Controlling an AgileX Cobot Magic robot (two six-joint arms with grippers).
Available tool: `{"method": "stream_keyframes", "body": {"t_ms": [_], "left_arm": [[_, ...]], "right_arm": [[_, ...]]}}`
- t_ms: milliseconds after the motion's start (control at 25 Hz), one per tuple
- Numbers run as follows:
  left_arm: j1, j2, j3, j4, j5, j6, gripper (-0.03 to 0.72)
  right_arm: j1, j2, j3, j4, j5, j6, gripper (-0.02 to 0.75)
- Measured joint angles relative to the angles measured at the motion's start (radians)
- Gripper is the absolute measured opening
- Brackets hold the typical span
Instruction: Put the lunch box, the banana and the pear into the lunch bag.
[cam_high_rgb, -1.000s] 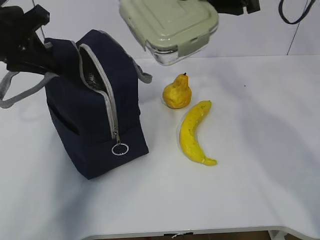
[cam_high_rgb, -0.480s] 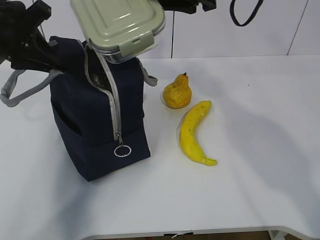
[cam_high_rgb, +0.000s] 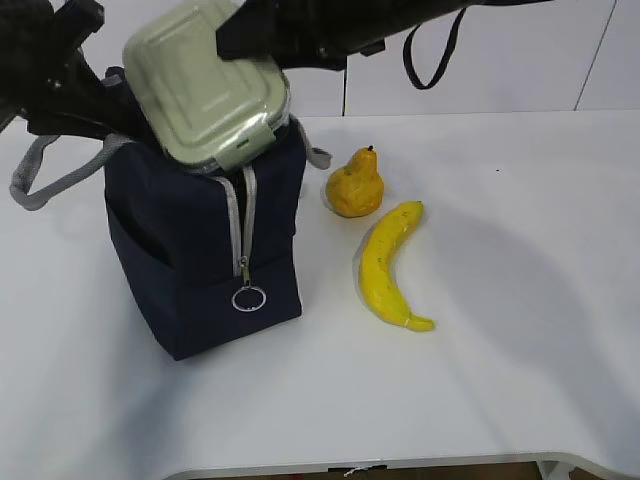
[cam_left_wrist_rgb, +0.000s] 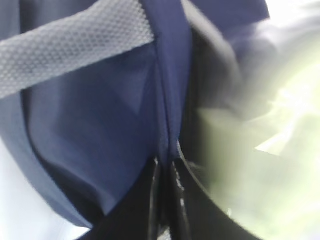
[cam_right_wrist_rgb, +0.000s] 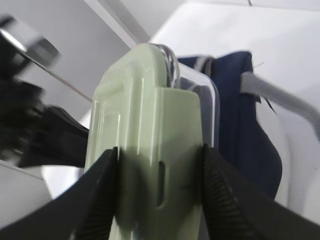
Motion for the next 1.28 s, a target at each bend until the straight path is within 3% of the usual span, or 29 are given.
{"method": "stream_keyframes", "body": {"t_ms": [480, 840, 1280], "left_arm": [[0.000, 0.000, 0.000, -0.043, -0.005, 0.008, -0.012], [0.000, 0.000, 0.000, -0.047, -0.022, 0.008, -0.013], [0.000, 0.000, 0.000, -0.047, -0.022, 0.010, -0.013]], "right_arm": [[0.014, 0.080, -0.089, -0.291, 0.000, -0.018, 0.386], [0.128, 0.082, -0.096, -0.544, -0.019, -0.063, 0.386], [0.171, 0.186, -0.097, -0.598, -0.001, -0.070, 0.385]]}}
